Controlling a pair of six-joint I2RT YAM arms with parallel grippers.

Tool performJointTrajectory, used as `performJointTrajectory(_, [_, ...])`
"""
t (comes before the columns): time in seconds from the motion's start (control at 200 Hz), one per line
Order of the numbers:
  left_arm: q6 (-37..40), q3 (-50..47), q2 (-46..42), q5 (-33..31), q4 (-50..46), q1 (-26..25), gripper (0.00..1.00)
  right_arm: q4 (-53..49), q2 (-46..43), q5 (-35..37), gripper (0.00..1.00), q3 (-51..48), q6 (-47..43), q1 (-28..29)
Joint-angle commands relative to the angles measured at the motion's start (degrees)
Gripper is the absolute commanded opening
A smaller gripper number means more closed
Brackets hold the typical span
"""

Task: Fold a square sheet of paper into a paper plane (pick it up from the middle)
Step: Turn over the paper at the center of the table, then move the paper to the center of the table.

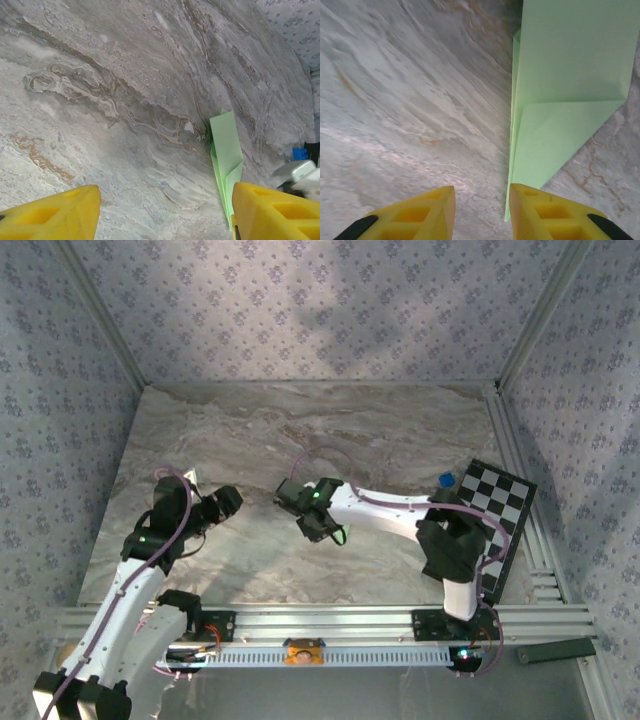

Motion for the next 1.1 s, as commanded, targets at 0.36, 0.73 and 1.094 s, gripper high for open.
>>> performJointTrajectory(0.36, [6.12,1.97,-0.62,7.28,-4.63,0.73,0.66,7.57,-35.97,-6.31,0.29,-27.25,19.35,-14.01])
performJointTrajectory(0.73, [7.99,2.20,-0.67,9.32,-6.02,0.91,0.66,9.97,-53.17,1.18,0.31,-39.11,32.52,-16.99])
performJointTrajectory(1.094, [10.17,2.90,-0.29,6.88,-9.08,0.91,0.67,21.84,-52.05,-4.46,0.37,-41.62,22.28,-24.54])
